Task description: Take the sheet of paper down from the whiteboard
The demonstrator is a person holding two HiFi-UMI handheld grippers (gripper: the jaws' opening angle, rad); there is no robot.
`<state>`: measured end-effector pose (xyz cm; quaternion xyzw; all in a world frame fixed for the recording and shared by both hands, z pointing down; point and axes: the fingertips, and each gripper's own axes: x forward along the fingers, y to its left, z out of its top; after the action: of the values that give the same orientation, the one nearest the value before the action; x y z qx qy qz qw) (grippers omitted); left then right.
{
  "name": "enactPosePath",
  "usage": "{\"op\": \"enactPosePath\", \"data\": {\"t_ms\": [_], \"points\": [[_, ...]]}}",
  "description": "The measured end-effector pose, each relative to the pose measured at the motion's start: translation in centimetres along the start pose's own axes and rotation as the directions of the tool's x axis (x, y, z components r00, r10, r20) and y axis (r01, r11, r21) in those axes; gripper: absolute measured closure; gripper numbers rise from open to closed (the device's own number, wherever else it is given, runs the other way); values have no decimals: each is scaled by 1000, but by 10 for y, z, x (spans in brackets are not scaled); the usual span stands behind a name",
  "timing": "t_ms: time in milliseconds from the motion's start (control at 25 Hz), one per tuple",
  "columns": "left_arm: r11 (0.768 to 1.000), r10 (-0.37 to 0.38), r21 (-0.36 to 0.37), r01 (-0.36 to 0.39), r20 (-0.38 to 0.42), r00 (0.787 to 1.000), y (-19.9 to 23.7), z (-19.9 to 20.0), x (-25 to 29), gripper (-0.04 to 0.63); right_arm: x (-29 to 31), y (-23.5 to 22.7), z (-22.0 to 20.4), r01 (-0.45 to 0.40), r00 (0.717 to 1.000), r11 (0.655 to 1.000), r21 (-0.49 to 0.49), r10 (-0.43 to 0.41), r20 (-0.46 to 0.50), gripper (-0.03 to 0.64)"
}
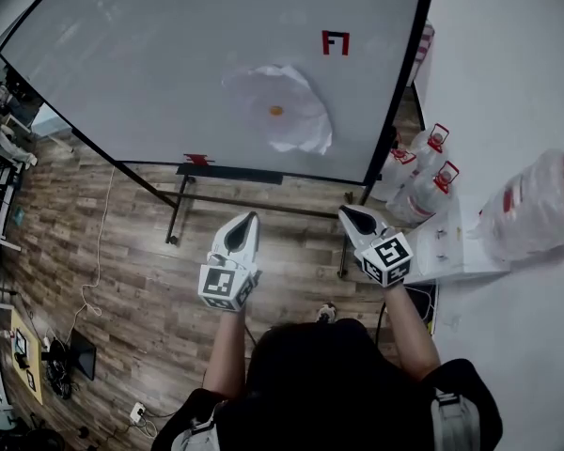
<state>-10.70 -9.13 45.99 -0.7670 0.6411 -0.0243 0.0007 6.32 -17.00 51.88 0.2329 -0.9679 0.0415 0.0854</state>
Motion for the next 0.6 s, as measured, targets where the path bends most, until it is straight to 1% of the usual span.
{"op": "enactPosePath", "data": {"t_ms": [200, 400, 600], "points": [[999, 29, 13, -29, -8, 1000, -9, 0, 9, 586, -4, -17, -3, -15, 1000, 1000, 16, 14, 14, 614], [999, 37, 21, -37, -3, 999, -16, 2, 20, 586, -4, -28, -4, -25, 999, 1000, 19, 24, 22, 614], [999, 46, 12, -46, 12, 999, -16, 6, 26, 586, -4, -31, -3, -27, 999, 1000, 10, 27, 17, 614]]}}
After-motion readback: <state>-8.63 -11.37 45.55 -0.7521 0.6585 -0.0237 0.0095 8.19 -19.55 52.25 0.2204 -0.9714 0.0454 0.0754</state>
